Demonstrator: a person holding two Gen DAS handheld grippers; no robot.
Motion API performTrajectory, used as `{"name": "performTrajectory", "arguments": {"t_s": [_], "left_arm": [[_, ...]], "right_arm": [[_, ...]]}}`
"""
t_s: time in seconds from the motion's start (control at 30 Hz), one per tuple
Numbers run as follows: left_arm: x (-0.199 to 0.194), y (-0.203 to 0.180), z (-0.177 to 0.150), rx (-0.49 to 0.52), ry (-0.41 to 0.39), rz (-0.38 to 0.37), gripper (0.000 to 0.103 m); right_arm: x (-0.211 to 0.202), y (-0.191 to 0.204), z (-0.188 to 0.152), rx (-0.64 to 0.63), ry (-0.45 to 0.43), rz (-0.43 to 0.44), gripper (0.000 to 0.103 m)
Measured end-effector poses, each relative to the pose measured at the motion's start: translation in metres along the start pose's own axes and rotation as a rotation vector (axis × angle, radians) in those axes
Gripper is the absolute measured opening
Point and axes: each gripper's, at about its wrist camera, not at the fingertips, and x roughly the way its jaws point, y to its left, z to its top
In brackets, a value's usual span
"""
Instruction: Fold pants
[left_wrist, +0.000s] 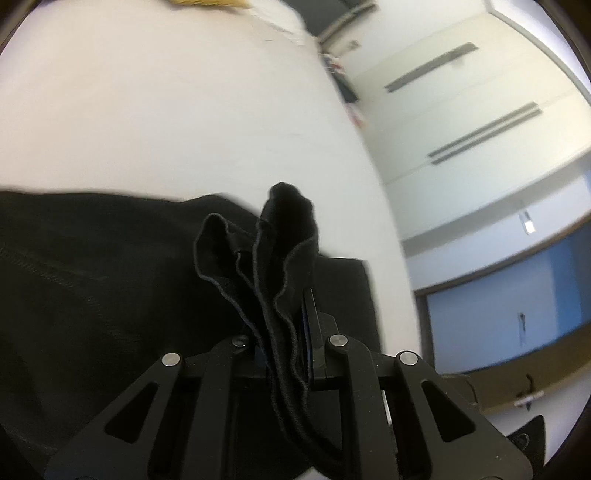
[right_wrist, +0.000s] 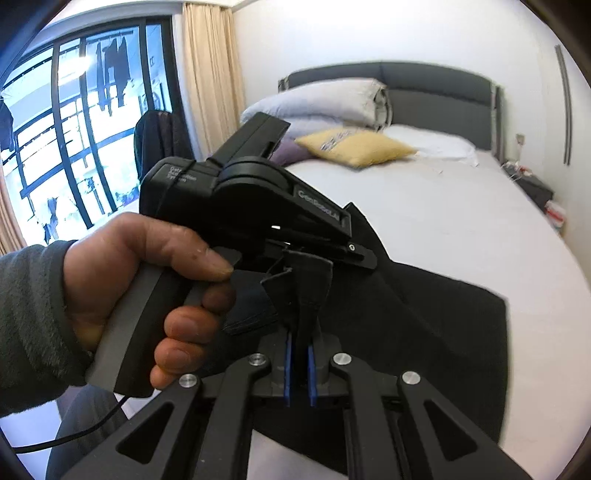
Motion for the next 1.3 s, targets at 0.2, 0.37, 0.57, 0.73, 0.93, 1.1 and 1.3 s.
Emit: {"name": "performTrajectory", "arguments": {"t_s": [0.2,0.37,0.57,0.73,0.93,1.1,1.3], "left_arm": [[0.012,0.052,-0.029,-0.114,0.018,0.047,0.011],[0.001,0.039,-0.03,-0.07,0.017,0.133,0.023],[-0.05,0.019,-0.021,0.019,-0.074,0.307,0.082],[-0.065,-0.025,-0.041,0.088,-0.134,0.203,0.082],[-0.002,-0.029,-0.081,0.152,-0.003,0.201,0.081],[-0.027,-0.039,-0.093,0.174,-0.059,0.186,0.082],[-0.065,-0.035,-0.099,0.195,-0.136,0.169,0.082]], "right_arm": [[0.057,0.008,-0.029,0.026,0.216,0.084,0.016],[0.031,-0.016,-0.036,0.125,0.217,0.167,0.055],[-0.02,-0.081,-0.009,0.258,0.103,0.14,0.055],[-0.014,-0.134,0.002,0.419,0.059,0.151,0.055],[0.047,-0.189,-0.035,0.633,0.186,0.134,0.038],[0.021,-0.221,-0.04,0.711,0.162,0.132,0.029],[0.017,-0.192,0.022,0.571,0.082,0.292,0.069]]}}
